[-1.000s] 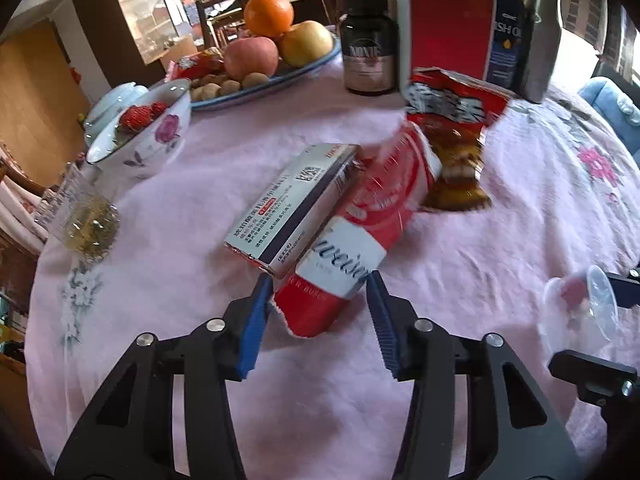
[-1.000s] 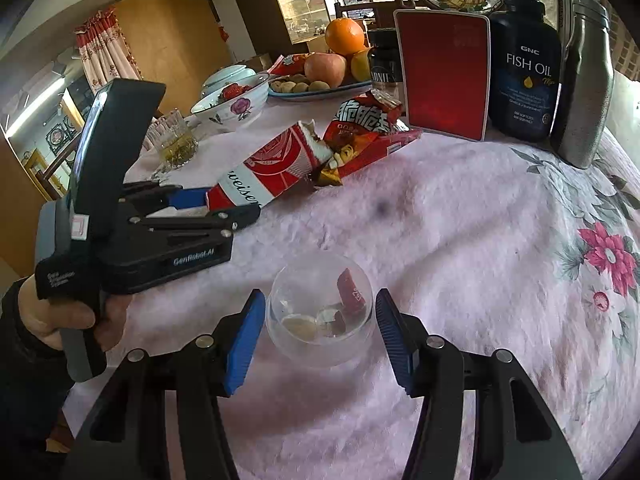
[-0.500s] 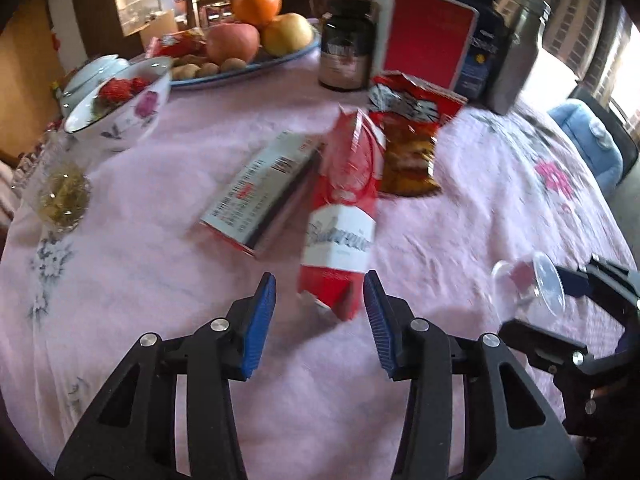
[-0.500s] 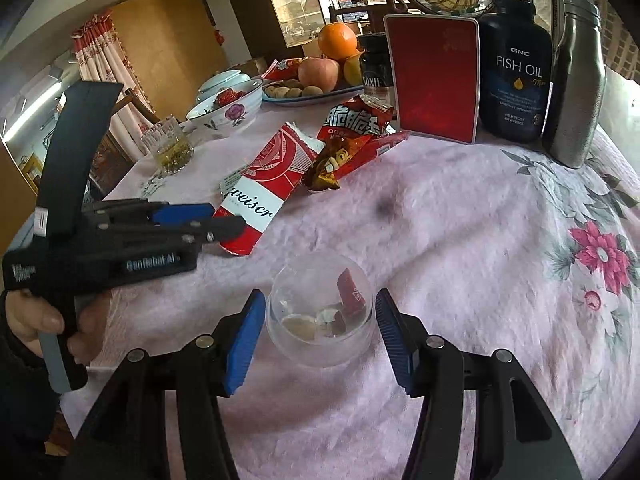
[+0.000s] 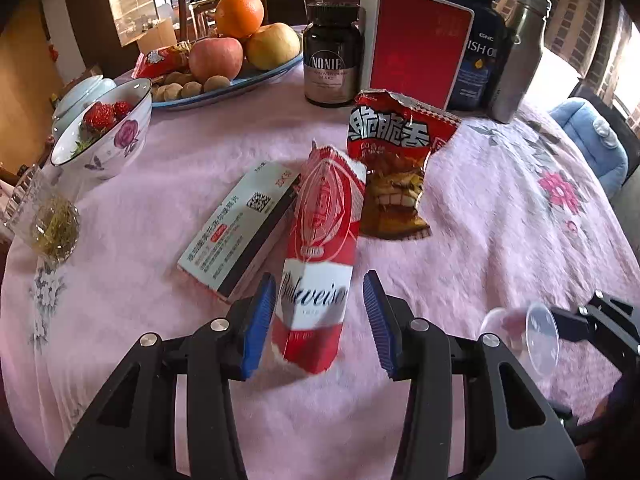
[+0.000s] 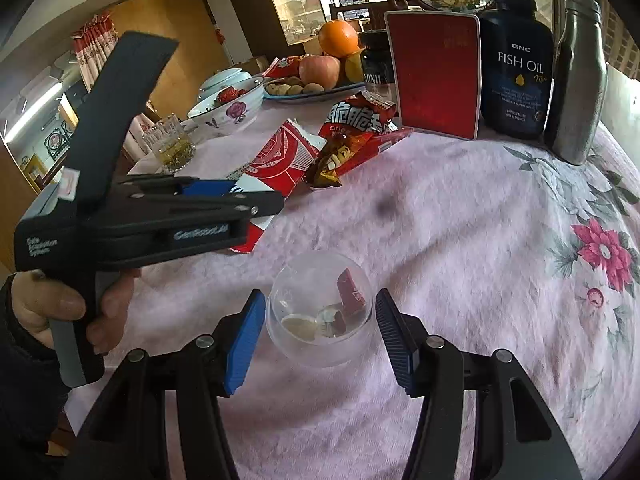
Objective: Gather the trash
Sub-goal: 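Grasp the red Budweiser can with the left tool while the right tool grasps the clear plastic cup, then carry the red can and clear cup toward the red basket with both tools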
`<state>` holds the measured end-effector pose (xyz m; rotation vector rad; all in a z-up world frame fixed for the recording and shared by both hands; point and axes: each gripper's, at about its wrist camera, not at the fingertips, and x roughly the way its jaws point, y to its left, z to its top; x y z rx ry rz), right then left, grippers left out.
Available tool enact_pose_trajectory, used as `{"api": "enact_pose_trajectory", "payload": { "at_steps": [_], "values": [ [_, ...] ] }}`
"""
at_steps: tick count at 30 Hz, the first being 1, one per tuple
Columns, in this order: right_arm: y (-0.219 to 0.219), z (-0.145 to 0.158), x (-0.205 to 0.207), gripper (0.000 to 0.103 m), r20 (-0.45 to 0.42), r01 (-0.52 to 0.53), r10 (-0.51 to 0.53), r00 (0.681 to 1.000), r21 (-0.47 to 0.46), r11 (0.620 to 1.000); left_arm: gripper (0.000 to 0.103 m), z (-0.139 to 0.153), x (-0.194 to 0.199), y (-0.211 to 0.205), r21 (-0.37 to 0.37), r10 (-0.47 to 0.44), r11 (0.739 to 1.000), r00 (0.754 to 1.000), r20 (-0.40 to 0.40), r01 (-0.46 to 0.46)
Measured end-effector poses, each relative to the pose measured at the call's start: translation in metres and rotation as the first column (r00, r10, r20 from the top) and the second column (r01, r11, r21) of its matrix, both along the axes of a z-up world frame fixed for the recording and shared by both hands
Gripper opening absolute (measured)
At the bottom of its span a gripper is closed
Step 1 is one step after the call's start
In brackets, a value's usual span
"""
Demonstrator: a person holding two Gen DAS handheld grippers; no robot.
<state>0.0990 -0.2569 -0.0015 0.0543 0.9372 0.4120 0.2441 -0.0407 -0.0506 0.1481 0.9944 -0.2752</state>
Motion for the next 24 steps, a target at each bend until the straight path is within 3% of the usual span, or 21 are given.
{"api": "enact_pose_trajectory", "payload": {
  "at_steps": [12, 20, 24],
  "values": [
    [0.001, -0.002, 0.002, 0.057, -0.010, 0.001, -0.001, 1.000, -0.004, 1.000, 0.046, -0.009, 0.013, -0.006, 0.002, 0.024, 1.000, 0.999, -0.041, -0.024],
    [0.000, -0.002, 0.001, 0.057, -0.005, 0.008, -0.008, 1.000, -0.006, 1.000, 0.017, -0.001, -0.002, -0.006, 0.004, -0.003, 1.000, 1.000, -0.008, 0.003],
    [-0.001, -0.002, 0.001, 0.057, 0.001, 0.011, -0.011, 1.000, -0.004, 1.000, 0.015, 0.006, -0.015, -0.001, -0.006, -0.001, 1.000, 1.000, 0.012, 0.001]
  ]
}}
